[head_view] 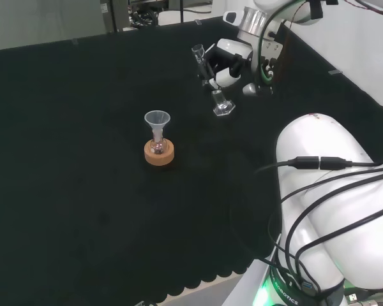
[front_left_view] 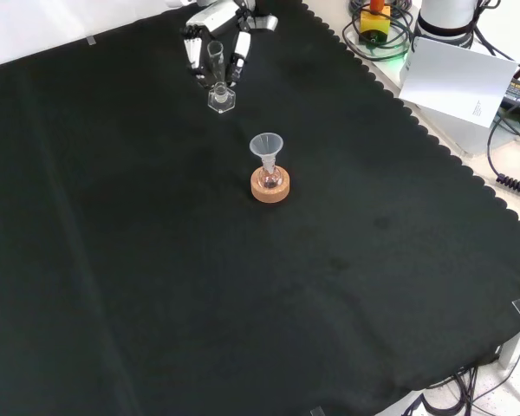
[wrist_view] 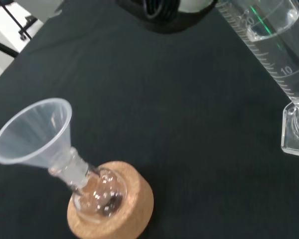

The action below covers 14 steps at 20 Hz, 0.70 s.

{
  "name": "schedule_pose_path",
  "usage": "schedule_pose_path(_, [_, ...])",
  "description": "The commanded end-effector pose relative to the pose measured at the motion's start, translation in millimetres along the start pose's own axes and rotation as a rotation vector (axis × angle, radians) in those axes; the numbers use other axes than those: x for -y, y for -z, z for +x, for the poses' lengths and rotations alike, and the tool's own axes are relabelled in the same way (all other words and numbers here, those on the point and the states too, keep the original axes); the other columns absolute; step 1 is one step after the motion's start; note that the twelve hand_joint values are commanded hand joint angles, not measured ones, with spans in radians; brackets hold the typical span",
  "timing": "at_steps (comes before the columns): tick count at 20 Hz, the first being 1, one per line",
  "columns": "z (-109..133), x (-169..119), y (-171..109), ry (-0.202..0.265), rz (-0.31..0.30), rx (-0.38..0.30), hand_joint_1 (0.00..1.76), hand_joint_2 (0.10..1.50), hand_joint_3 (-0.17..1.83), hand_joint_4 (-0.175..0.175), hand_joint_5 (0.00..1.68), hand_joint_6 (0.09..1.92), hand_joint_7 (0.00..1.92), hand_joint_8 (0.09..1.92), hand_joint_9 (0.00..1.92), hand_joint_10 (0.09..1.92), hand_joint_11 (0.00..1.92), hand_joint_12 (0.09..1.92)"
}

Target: Pour the water from the graduated cylinder into the round-bottom flask.

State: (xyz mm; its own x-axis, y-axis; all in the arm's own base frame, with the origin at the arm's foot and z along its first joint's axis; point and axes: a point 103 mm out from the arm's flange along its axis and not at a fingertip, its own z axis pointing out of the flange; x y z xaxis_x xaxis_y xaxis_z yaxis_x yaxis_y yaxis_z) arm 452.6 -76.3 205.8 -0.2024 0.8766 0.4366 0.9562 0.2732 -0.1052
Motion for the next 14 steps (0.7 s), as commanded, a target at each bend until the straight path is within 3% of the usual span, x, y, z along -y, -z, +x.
schedule_pose_path(1, [11,21,2,-0.013,0.062,0.054,1.29,1.02,-0.01,-0.175,1.17,0.69,1.22,0.65,1.60,0.09,1.30,0.71])
schedule_pose_path(6, [23,35,-2,-0.018,0.141,0.143,1.29,1.02,-0.01,-0.175,1.17,0.69,1.22,0.65,1.60,0.09,1.30,0.71])
schedule_pose_path(14, [44,34,-16,0.015,0.329,0.342,1.29,1.02,-0.01,-0.175,1.17,0.68,1.23,0.64,1.61,0.09,1.31,0.70])
